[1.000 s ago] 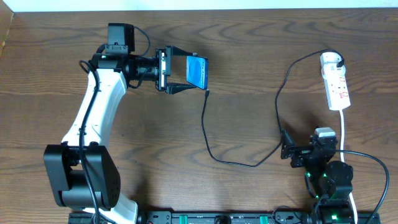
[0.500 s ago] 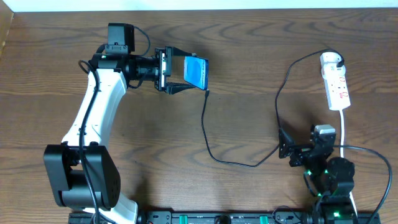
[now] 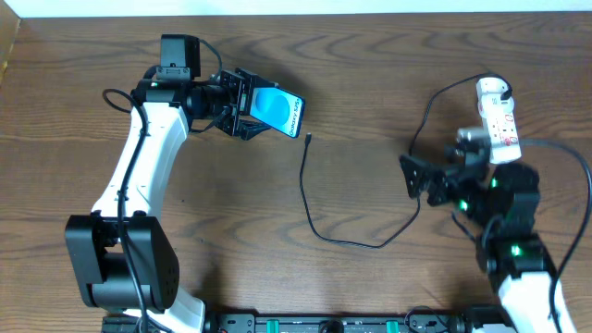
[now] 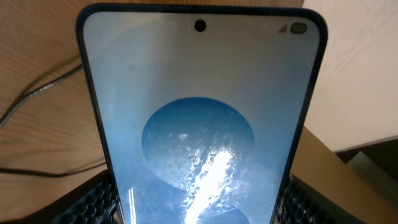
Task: Plug charger to phone and switch on socket
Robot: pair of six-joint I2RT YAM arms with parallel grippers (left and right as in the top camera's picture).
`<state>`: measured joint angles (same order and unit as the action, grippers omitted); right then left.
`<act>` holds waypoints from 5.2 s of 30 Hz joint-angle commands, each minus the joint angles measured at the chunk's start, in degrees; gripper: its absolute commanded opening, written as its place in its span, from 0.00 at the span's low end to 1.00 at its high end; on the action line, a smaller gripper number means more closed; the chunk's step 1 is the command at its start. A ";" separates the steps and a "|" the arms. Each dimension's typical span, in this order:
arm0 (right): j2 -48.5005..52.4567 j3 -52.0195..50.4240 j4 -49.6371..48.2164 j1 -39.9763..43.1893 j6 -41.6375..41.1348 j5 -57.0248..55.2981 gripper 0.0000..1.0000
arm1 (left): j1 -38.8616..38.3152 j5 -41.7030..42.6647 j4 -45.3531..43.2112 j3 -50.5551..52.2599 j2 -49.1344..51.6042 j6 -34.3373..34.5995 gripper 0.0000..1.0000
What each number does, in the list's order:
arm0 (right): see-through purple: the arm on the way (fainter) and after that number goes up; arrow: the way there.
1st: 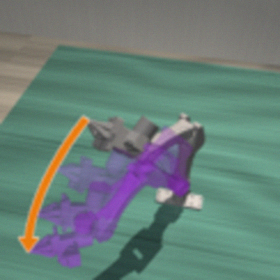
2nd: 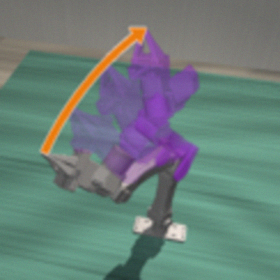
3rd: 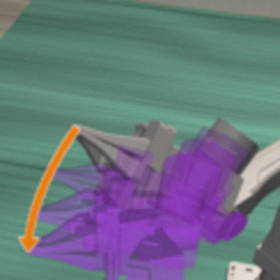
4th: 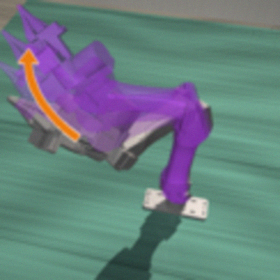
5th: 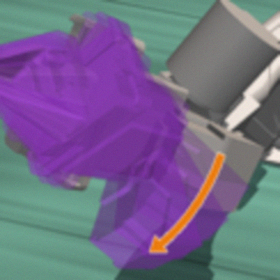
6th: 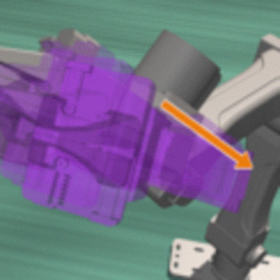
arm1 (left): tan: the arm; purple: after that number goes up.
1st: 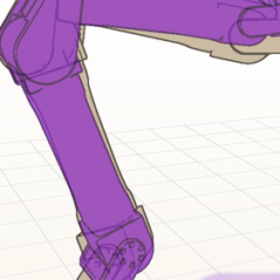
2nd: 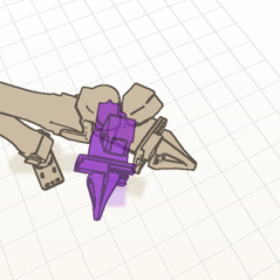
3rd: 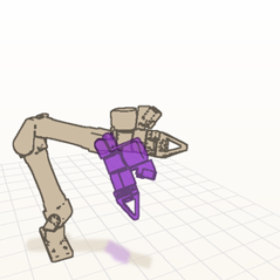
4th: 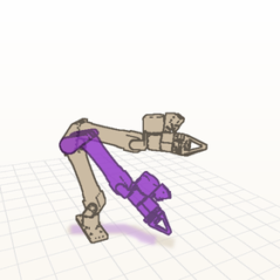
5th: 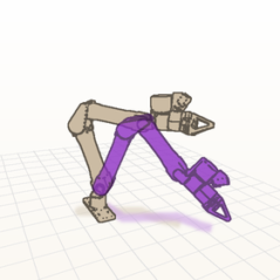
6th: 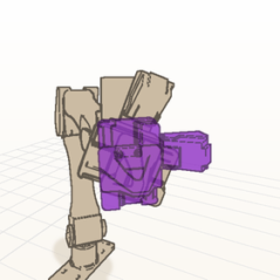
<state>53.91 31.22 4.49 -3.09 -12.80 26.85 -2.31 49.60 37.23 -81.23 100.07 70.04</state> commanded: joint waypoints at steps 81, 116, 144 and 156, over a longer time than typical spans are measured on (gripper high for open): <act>47.69 39.58 -6.56 -30.03 -24.92 -0.81 0.13 | -3.56 -3.78 -0.09 -1.81 -1.11 6.62 0.63; 47.67 39.60 -10.38 -18.27 -40.13 13.68 0.01 | -3.56 -3.80 -0.72 -1.81 -1.11 -14.32 0.86; 47.91 39.58 -30.67 -21.35 -86.79 3.78 0.01 | -3.56 2.34 -35.01 -1.81 -1.11 -6.03 0.81; 51.78 39.58 -34.75 -21.94 -89.44 6.10 0.01 | -3.56 2.21 -40.85 -1.81 -1.11 1.03 0.79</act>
<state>103.92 69.80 -29.93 -24.58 -100.77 32.56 -5.98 51.53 -2.48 -81.78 99.98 67.83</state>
